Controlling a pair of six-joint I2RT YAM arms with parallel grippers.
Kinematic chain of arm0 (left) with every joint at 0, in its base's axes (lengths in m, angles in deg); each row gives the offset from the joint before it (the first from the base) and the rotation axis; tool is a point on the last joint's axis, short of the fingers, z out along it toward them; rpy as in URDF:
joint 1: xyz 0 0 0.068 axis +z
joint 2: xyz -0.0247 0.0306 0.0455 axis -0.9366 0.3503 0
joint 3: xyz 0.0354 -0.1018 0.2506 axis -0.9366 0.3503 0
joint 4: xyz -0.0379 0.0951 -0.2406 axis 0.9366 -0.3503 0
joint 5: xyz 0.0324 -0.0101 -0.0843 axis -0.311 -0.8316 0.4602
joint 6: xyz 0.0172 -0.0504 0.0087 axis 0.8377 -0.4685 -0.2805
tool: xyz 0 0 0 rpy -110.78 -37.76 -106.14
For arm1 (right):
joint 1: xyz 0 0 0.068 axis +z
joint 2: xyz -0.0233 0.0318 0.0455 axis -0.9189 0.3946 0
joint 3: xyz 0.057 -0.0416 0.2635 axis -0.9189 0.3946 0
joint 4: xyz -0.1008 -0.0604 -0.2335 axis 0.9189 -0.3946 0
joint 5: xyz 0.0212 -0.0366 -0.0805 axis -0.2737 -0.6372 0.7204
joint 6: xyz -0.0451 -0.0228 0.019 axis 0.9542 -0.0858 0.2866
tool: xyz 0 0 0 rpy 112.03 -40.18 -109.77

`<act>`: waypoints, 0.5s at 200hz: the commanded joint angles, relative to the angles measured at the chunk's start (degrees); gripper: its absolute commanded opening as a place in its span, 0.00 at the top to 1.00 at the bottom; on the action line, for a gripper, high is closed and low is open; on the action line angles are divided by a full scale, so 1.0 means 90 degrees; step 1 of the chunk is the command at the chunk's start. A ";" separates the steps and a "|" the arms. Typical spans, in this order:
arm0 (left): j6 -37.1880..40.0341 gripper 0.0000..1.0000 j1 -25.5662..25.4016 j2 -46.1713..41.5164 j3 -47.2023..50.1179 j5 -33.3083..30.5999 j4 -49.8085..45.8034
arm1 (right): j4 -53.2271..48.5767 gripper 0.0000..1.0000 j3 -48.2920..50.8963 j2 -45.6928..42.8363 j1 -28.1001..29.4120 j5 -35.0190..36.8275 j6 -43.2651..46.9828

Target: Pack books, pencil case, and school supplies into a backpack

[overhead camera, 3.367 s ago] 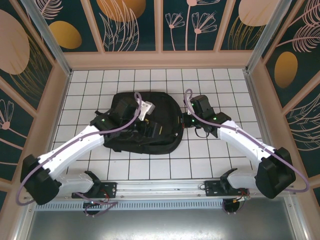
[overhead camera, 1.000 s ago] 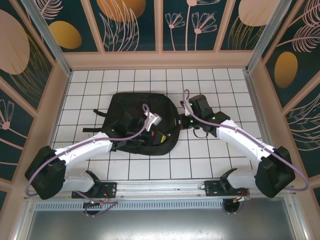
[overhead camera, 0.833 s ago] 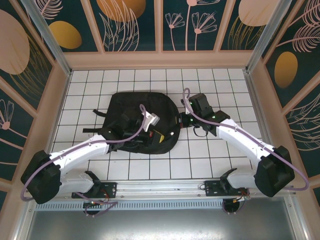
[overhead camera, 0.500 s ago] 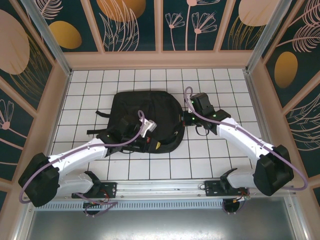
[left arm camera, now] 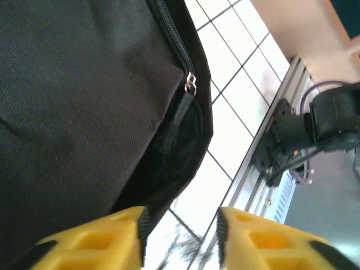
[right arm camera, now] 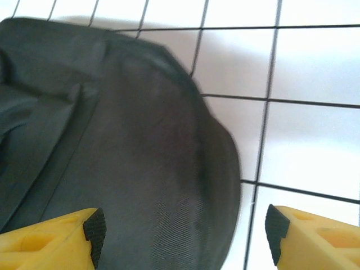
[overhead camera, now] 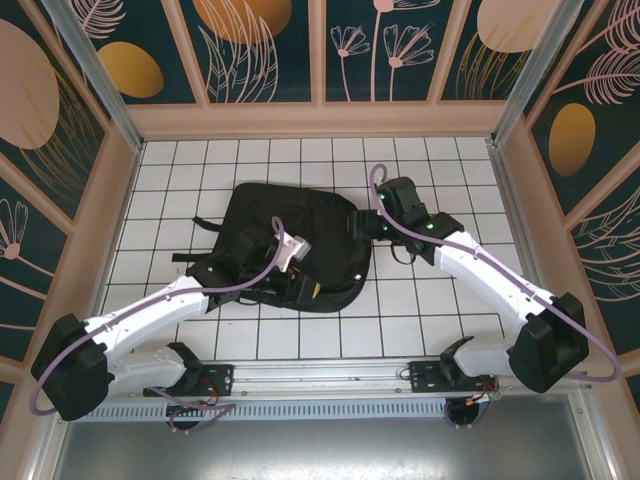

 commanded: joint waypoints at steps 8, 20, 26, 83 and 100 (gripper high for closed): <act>-0.0128 0.33 -0.0005 -0.0805 -0.0062 -0.0643 -0.0698 | -0.0474 0.24 -0.0388 0.0264 0.0227 0.0295 0.0231; -0.0299 0.26 -0.0002 -0.1108 -0.0185 -0.1181 -0.1044 | -0.0685 0.21 -0.0512 0.0441 0.0118 0.0383 0.0161; -0.0402 0.17 -0.0005 -0.1255 -0.0249 -0.1415 -0.1200 | -0.0814 0.19 -0.0561 0.0518 0.0061 0.0513 0.0006; 0.0419 0.02 0.0000 -0.0655 -0.1385 -0.2091 -0.2394 | -0.1252 0.25 0.0032 0.0261 -0.0015 -0.0399 -0.1957; 0.0467 0.02 -0.0003 0.0090 -0.1648 -0.1810 -0.1969 | -0.0952 0.27 0.0488 0.0059 -0.0059 -0.0867 -0.2362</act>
